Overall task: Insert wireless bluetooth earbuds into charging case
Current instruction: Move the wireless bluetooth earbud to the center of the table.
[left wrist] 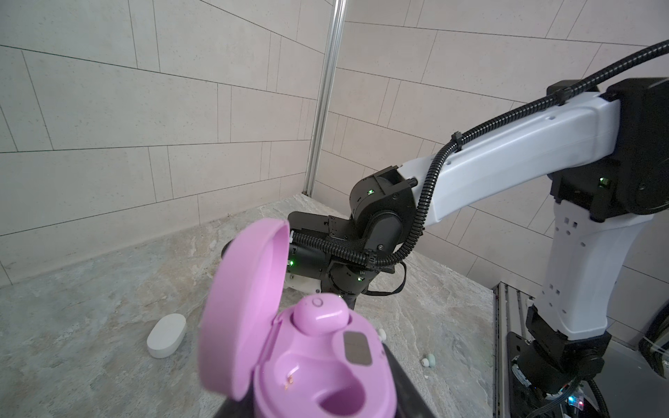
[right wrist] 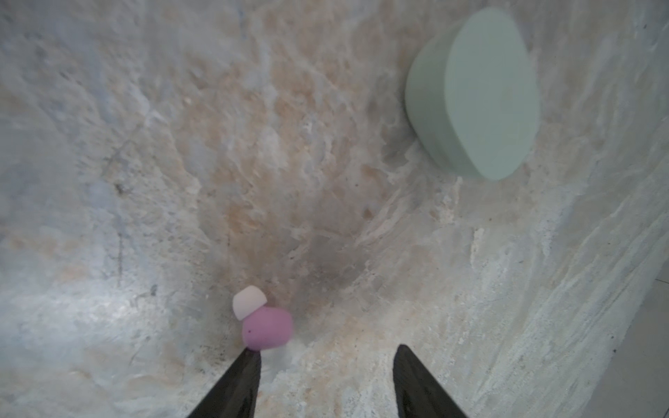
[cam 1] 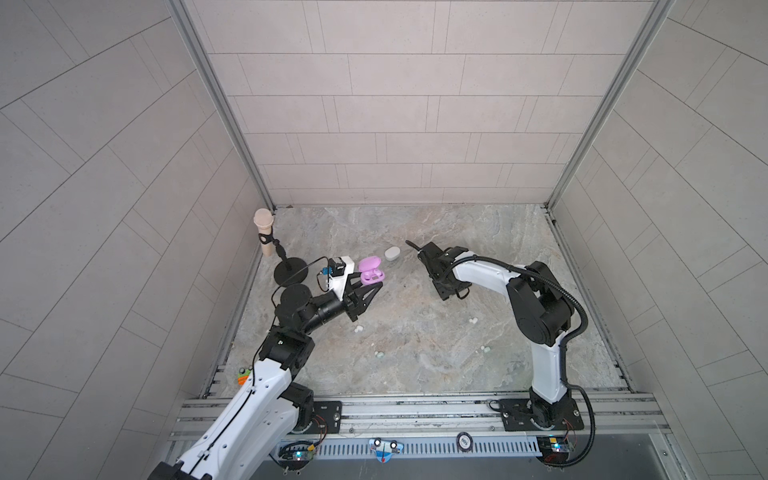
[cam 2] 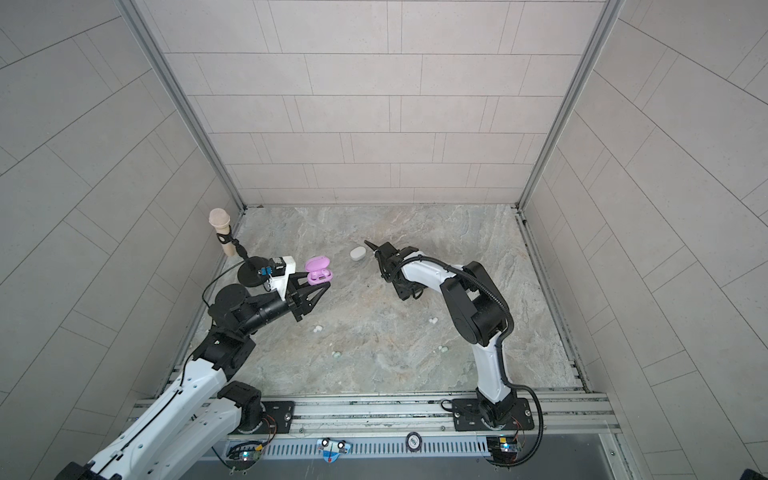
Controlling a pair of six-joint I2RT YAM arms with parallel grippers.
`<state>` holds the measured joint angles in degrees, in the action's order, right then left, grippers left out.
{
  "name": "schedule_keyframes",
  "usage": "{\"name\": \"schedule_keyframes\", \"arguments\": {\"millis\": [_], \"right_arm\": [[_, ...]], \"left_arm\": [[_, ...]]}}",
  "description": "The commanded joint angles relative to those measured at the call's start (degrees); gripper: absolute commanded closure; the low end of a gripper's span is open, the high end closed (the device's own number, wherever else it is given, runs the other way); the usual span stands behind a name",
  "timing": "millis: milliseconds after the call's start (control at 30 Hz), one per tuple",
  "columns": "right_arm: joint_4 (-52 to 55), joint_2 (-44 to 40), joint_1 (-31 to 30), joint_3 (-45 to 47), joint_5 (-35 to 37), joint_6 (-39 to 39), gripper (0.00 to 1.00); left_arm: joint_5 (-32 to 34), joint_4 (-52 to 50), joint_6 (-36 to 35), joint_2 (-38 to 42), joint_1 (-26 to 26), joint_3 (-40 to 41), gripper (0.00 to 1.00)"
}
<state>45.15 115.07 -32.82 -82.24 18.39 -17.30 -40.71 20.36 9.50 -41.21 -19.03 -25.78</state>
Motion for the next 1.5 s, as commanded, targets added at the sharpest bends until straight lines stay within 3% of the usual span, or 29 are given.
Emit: {"name": "schedule_keyframes", "arguments": {"millis": [0,333,433,567,767,1467], "right_arm": [[1.74,0.12,0.88,-2.02,3.80,0.95,0.39],[1.92,-0.54,2.70,-3.51,1.70,0.83,0.39],[1.88,-1.90,3.95,-2.56,-3.52,-1.21,0.39],[0.22,-3.91,5.86,-0.40,-15.98,-6.41,0.40],[-2.96,-4.57,6.35,2.47,-24.30,-12.64,0.37],[-6.78,1.63,7.70,-0.42,-27.34,-14.84,0.33]], "left_arm": [[-0.42,2.69,0.35,0.08,0.31,-0.21,0.78],[-0.45,2.67,0.27,-0.35,0.30,-0.36,0.78],[-0.42,2.58,0.31,-0.29,0.31,-0.39,0.78],[-0.44,2.40,0.17,-0.36,0.31,-0.47,0.78],[-0.59,2.76,0.17,-1.05,0.31,-0.67,0.78],[-0.25,2.32,-0.18,-0.88,0.31,-0.71,0.78]]}}
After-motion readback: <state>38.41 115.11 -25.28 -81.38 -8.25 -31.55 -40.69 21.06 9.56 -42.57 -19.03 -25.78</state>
